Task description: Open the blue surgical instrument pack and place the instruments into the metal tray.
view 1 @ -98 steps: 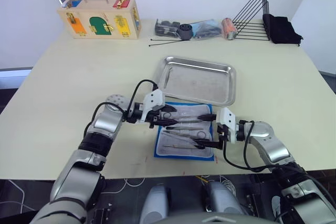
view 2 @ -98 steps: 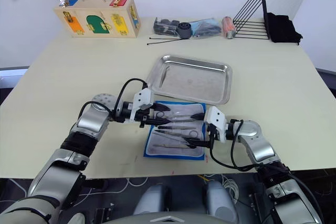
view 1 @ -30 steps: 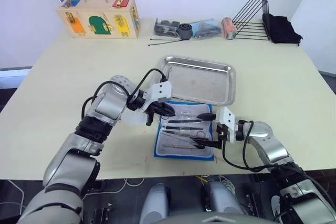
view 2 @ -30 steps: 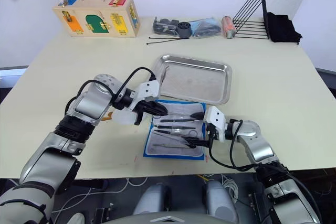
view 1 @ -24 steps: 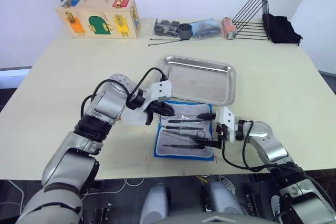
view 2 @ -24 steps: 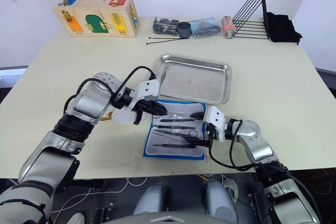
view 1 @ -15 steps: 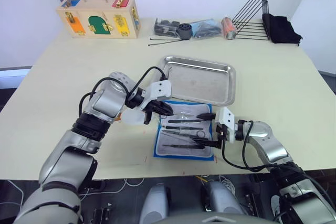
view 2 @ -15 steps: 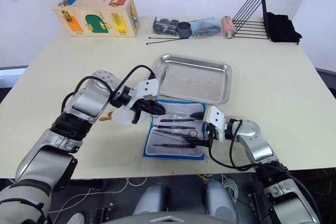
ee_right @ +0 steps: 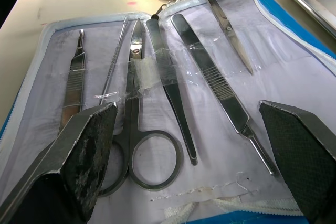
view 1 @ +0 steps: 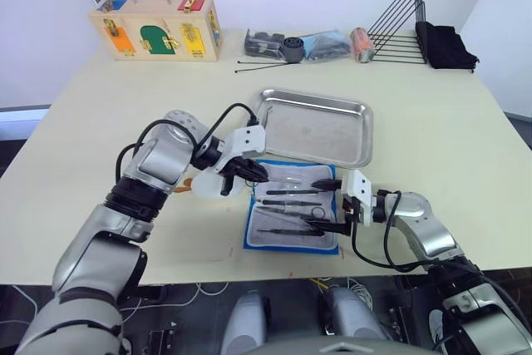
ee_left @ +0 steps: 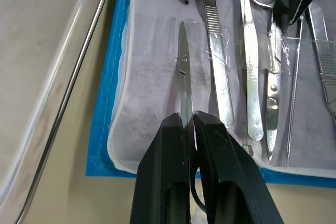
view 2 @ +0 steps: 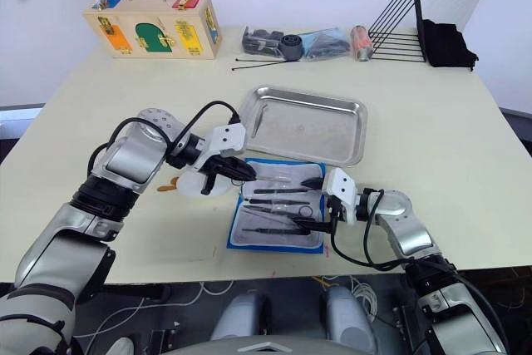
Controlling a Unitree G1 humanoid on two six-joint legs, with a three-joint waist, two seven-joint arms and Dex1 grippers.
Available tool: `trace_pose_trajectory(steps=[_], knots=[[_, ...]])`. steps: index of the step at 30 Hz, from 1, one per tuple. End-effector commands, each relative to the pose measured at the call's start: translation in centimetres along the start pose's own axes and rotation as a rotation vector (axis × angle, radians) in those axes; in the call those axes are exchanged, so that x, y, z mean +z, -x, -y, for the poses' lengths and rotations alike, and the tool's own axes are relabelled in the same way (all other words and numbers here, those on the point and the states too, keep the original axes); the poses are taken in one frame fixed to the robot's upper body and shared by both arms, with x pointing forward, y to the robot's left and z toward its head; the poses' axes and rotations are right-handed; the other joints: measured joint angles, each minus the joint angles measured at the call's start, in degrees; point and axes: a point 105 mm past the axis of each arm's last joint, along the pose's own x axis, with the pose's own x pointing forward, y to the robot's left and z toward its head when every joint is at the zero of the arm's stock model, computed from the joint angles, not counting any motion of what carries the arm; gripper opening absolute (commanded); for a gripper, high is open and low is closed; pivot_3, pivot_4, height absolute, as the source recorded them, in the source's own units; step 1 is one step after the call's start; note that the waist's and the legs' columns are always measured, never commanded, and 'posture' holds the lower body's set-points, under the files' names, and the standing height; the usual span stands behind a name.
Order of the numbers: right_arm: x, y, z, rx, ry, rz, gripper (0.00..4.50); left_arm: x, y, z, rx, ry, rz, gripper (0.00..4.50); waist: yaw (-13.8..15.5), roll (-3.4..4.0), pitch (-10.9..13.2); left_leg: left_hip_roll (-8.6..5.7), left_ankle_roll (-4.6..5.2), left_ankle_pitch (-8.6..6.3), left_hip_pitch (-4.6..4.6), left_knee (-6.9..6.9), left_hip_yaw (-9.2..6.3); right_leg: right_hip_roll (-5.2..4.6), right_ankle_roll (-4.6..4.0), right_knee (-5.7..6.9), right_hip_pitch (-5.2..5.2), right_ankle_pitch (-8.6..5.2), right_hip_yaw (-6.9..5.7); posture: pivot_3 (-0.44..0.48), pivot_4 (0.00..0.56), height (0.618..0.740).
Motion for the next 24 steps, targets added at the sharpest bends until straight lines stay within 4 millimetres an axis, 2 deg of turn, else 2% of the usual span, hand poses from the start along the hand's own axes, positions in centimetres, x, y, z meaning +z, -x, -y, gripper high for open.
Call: trace_pose_trajectory(steps=[1,13,24], knots=[[-5.6,0.5,-1.7,0.014,-0.141,-0.189,4.50,1.6,1.9,-0.6,0.045,-0.059,0.014,0.04,0.0,0.00,0.0,0.00,0.00,0.00,0.00,0.00,0.00,0.00,0.00,0.00,0.00,0.00,0.00,0.000,0.150,0.740],[-5.6,0.3,-1.8,0.012,-0.145,-0.182,4.50,0.4,3.3,-0.3,0.022,-0.067,-0.051,0.04,0.0,0.00,0.0,0.00,0.00,0.00,0.00,0.00,0.00,0.00,0.00,0.00,0.00,0.00,-0.01,0.000,0.150,0.740],[-5.5,0.1,-1.9,0.021,-0.146,-0.178,4.50,0.5,6.0,-0.1,0.030,-0.035,-0.034,0.04,0.0,-0.02,0.0,0.01,0.00,0.00,0.00,0.00,0.00,0.00,0.00,0.00,0.00,0.00,-0.01,0.000,0.150,0.740]])
